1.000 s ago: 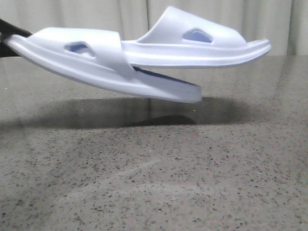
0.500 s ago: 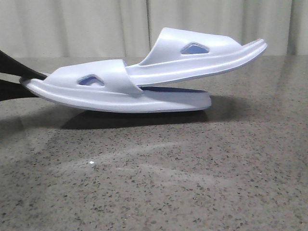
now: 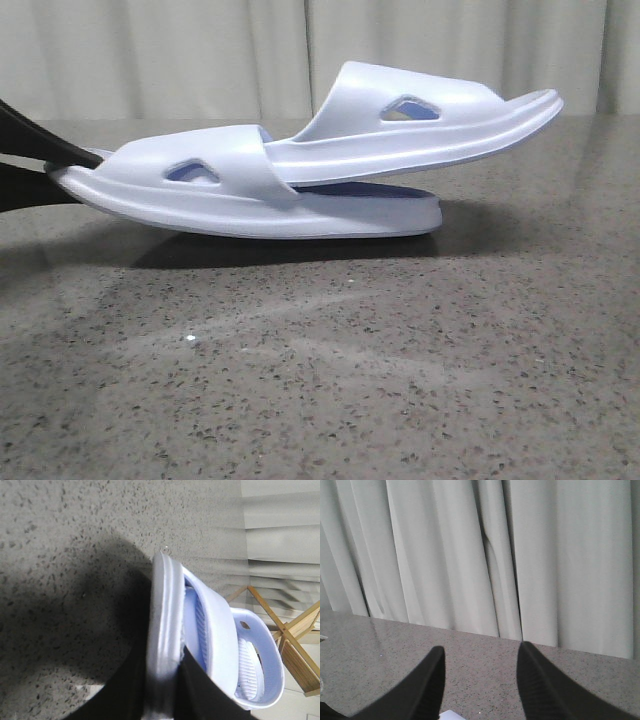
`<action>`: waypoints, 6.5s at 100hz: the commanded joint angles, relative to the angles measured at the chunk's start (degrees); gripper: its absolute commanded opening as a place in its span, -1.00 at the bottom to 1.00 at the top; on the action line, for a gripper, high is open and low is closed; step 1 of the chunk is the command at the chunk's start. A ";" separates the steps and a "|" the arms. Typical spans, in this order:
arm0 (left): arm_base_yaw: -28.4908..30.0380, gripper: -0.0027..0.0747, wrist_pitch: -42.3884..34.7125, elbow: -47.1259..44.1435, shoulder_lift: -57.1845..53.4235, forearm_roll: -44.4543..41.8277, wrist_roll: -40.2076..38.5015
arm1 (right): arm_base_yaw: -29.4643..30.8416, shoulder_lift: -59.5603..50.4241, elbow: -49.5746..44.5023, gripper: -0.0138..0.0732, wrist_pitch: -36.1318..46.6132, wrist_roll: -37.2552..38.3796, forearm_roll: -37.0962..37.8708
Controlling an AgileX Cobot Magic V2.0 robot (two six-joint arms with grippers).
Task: Insert blue slippers together front up
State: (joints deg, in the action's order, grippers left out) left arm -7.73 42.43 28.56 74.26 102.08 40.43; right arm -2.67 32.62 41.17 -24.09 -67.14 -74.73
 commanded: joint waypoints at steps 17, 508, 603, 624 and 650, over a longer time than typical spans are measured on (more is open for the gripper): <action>-0.41 -0.52 3.35 1.81 -1.00 4.56 2.03 | -0.04 0.10 1.76 -0.04 -0.10 -0.89 -1.20; 0.67 -0.89 -28.14 -18.20 -61.83 -29.19 30.48 | -0.04 -29.71 -28.63 -0.93 15.81 -3.53 4.13; 0.67 -0.89 -46.39 -29.14 -71.42 -108.12 -45.88 | -0.04 -29.71 -28.63 -0.93 15.81 -3.53 4.00; 0.67 -0.89 -46.98 -29.14 -71.57 -108.85 -46.67 | -0.04 -29.71 -28.63 -0.93 15.81 -3.53 4.00; 0.67 -0.89 -46.98 -29.14 -71.57 -108.74 -46.67 | -0.04 -29.71 -28.63 -0.93 15.81 -3.53 4.00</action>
State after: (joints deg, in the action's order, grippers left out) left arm -6.60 0.00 -0.06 2.07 -6.56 -5.62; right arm -2.67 2.23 11.10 -10.00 -69.93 -70.02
